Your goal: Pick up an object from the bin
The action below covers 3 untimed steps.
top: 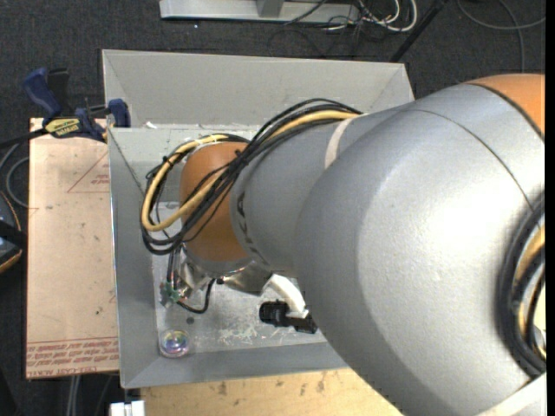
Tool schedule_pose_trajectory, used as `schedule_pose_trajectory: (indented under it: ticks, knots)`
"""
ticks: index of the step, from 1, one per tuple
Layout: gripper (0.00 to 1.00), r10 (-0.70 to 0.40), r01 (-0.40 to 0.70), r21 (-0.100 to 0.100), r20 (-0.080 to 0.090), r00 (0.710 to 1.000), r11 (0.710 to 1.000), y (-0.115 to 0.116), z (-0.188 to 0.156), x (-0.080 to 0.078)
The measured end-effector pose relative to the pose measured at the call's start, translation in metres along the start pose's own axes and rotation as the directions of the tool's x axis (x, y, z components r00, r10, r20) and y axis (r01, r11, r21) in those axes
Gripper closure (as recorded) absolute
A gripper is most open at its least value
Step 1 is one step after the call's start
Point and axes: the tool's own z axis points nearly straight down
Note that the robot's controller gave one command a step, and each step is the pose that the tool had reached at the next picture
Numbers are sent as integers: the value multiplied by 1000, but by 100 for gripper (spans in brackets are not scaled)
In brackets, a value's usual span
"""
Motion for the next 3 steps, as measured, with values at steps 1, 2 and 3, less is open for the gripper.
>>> schedule_pose_trajectory:
  ticks: [1, 2, 3]
  knots:
    - [100, -3, 3, 0, 0, 1000, 1000, 1, -30, 0]
    - [100, -7, 7, -2, 1, 1000, 1000, 2, -71, 0]
    - [100, -11, 11, 1, 0, 1000, 1000, 2, -80, 0]
